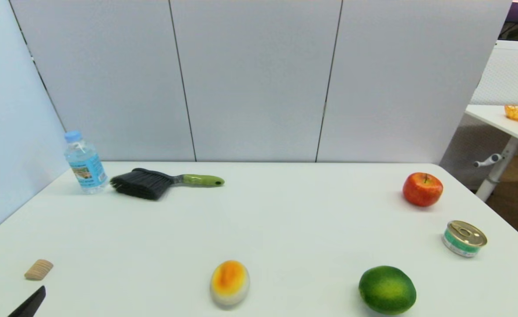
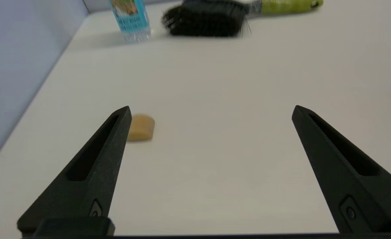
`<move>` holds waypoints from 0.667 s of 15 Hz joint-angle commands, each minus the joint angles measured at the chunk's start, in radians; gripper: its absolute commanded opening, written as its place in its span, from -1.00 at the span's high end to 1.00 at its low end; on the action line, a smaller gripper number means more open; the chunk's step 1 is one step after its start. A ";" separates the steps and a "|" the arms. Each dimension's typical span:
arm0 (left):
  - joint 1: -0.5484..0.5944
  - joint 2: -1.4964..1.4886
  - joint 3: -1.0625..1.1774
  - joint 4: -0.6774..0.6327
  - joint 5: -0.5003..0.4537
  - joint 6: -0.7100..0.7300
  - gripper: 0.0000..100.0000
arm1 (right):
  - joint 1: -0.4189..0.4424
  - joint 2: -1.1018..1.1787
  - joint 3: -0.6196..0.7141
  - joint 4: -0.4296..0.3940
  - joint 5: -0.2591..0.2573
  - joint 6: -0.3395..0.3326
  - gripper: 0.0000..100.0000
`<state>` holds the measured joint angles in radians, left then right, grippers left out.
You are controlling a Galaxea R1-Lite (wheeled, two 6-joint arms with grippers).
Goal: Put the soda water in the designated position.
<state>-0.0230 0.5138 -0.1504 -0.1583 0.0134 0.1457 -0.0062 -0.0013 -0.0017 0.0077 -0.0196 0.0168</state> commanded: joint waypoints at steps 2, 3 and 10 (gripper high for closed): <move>-0.008 -0.230 0.072 0.149 0.000 0.008 -1.00 | 0.000 0.000 0.000 0.000 0.000 0.000 -1.00; -0.009 -0.253 0.080 0.186 0.002 0.006 -1.00 | 0.000 0.000 0.000 0.000 0.000 0.000 -1.00; 0.023 -0.517 0.135 0.183 -0.041 -0.063 -1.00 | 0.000 0.000 0.000 0.000 0.000 0.000 -1.00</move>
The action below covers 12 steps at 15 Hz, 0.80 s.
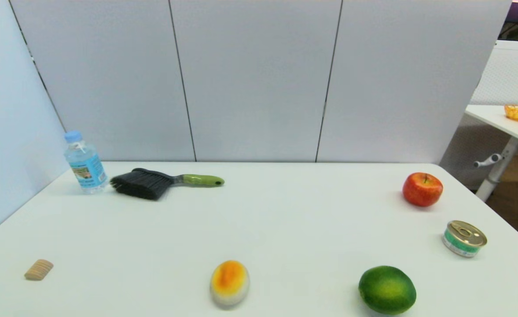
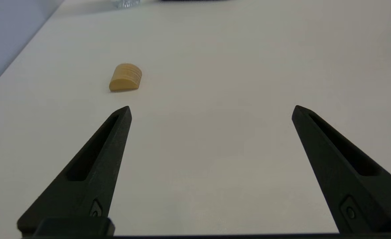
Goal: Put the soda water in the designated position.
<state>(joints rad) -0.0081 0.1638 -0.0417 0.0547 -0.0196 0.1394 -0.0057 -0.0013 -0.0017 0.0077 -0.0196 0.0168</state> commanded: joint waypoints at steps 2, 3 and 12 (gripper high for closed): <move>0.007 -0.165 0.042 -0.062 -0.005 -0.090 -1.00 | 0.000 0.000 0.000 0.000 0.000 0.000 -1.00; 0.007 -0.165 0.042 -0.064 -0.005 -0.093 -1.00 | 0.000 0.000 0.000 0.000 0.000 0.000 -1.00; 0.008 -0.164 0.042 -0.061 0.010 -0.118 -1.00 | 0.000 0.000 0.000 0.000 0.000 0.000 -1.00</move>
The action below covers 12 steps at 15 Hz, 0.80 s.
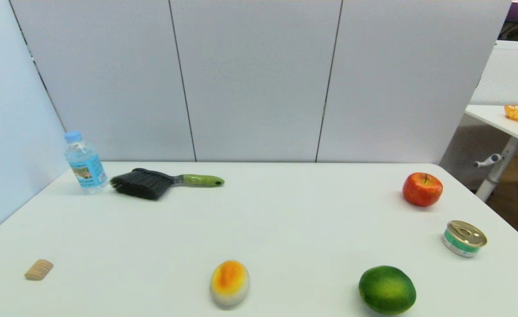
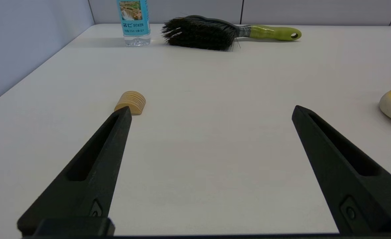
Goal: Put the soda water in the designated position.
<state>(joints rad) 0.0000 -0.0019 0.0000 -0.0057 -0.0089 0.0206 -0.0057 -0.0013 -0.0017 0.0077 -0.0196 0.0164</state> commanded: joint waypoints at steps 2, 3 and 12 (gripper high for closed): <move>0.000 0.002 0.000 0.000 0.000 0.001 -1.00 | 0.000 0.000 0.000 0.000 0.000 0.000 -1.00; 0.000 0.002 0.000 0.000 0.000 0.001 -1.00 | 0.000 0.000 0.000 0.000 0.000 0.000 -1.00; 0.000 0.002 0.000 0.000 0.000 0.001 -1.00 | 0.000 0.000 0.000 0.000 0.000 0.002 -1.00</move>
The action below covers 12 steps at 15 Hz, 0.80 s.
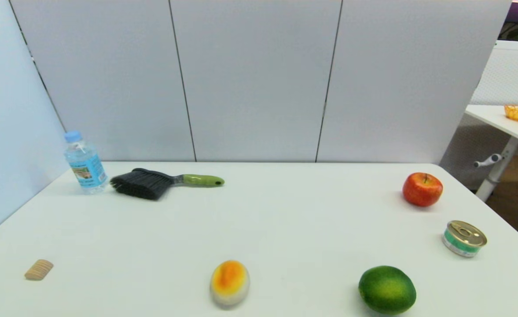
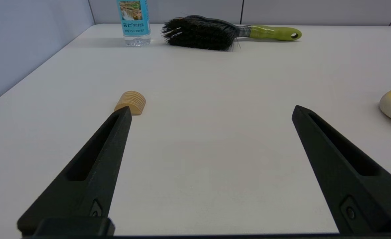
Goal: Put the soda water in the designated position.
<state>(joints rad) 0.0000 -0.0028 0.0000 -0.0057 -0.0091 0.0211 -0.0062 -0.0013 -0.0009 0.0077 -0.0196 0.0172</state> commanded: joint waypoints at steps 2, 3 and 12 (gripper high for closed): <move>0.000 0.003 0.000 0.000 0.000 0.000 -1.00 | 0.000 0.000 -0.001 0.000 0.000 0.001 -1.00; 0.000 0.003 0.000 0.000 0.000 0.000 -1.00 | 0.000 0.000 -0.001 0.000 0.000 0.001 -1.00; 0.000 0.003 0.000 0.000 0.000 0.000 -1.00 | 0.000 0.000 -0.001 0.000 0.000 0.001 -1.00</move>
<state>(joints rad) 0.0000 -0.0019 0.0000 -0.0053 -0.0091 0.0211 -0.0062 -0.0013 -0.0017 0.0081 -0.0196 0.0183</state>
